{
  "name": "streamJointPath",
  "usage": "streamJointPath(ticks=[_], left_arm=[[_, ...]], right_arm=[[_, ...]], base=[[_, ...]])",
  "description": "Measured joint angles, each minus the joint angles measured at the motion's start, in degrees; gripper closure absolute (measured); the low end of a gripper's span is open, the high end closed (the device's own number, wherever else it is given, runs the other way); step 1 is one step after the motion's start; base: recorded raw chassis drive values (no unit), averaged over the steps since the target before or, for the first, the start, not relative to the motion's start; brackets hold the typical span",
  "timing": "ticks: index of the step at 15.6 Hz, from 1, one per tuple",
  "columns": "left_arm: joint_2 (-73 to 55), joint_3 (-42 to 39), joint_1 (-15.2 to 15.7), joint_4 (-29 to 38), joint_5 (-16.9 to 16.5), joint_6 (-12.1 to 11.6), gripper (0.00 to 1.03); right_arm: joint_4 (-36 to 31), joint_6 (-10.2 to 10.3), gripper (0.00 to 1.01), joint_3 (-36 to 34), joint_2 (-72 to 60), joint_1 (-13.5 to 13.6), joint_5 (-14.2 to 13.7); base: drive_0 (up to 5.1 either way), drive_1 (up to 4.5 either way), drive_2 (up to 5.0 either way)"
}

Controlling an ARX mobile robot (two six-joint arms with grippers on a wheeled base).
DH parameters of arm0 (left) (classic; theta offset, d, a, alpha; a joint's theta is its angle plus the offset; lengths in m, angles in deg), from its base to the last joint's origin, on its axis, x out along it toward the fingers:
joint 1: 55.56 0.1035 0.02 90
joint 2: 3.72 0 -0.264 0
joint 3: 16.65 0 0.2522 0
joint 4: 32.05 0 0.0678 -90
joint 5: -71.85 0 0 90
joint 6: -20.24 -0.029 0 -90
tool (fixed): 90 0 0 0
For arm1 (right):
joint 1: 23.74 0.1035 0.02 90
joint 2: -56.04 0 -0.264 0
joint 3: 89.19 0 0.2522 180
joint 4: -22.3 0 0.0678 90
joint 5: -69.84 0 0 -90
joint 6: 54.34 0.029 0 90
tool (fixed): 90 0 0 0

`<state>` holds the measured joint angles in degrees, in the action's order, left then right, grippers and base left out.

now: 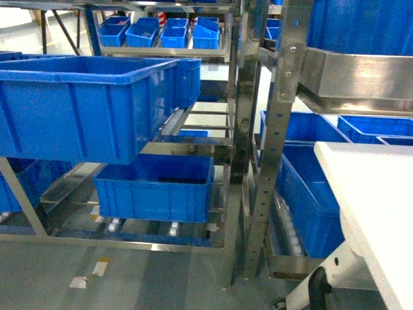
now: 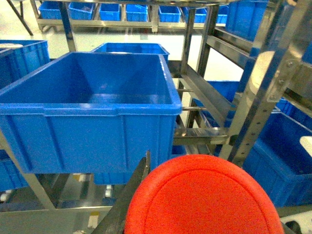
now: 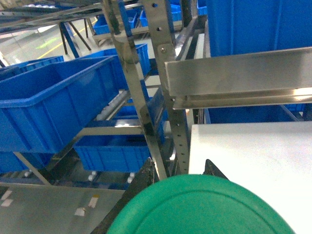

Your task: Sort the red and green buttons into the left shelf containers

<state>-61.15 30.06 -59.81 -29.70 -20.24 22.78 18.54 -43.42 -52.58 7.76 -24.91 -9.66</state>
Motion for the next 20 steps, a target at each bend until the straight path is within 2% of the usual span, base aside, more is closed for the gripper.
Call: streamJointPath(ticks=[20], left_arm=[[0.1,0.0,0.1,0.2,0.1,0.0,0.76]], right_arm=[[-0.2,0.0,0.76,0.0,0.1,0.0,0.0]], base=[[-5.0,2.41,2.4]])
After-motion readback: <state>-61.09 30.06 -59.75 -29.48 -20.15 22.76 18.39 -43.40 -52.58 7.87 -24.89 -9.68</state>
